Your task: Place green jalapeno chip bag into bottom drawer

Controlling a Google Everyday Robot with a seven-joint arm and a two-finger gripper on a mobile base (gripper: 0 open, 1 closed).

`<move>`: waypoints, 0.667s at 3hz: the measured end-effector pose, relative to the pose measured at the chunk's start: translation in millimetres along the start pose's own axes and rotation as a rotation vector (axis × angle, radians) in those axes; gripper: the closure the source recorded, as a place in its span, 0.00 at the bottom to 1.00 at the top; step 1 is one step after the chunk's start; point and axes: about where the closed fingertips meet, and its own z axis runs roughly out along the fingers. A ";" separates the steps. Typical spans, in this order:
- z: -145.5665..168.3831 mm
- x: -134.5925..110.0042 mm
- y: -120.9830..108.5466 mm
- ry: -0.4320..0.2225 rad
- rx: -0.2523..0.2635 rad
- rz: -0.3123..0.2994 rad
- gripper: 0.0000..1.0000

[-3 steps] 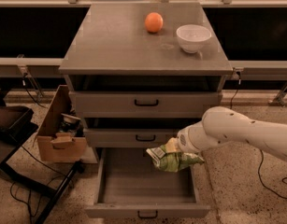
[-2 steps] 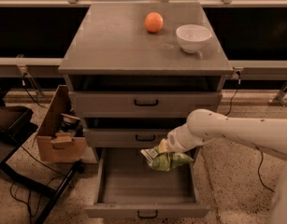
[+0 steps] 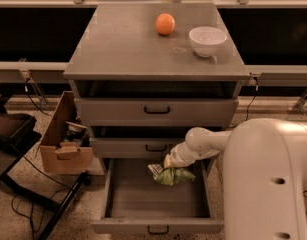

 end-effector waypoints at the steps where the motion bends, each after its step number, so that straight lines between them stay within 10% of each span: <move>1: 60.4 33.5 -31.5 0.036 -0.048 0.091 1.00; 2: 116.1 61.3 -57.7 0.005 -0.151 0.208 1.00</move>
Offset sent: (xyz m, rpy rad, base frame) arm -0.0428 -0.0058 -0.2236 0.4299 0.1408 -0.2753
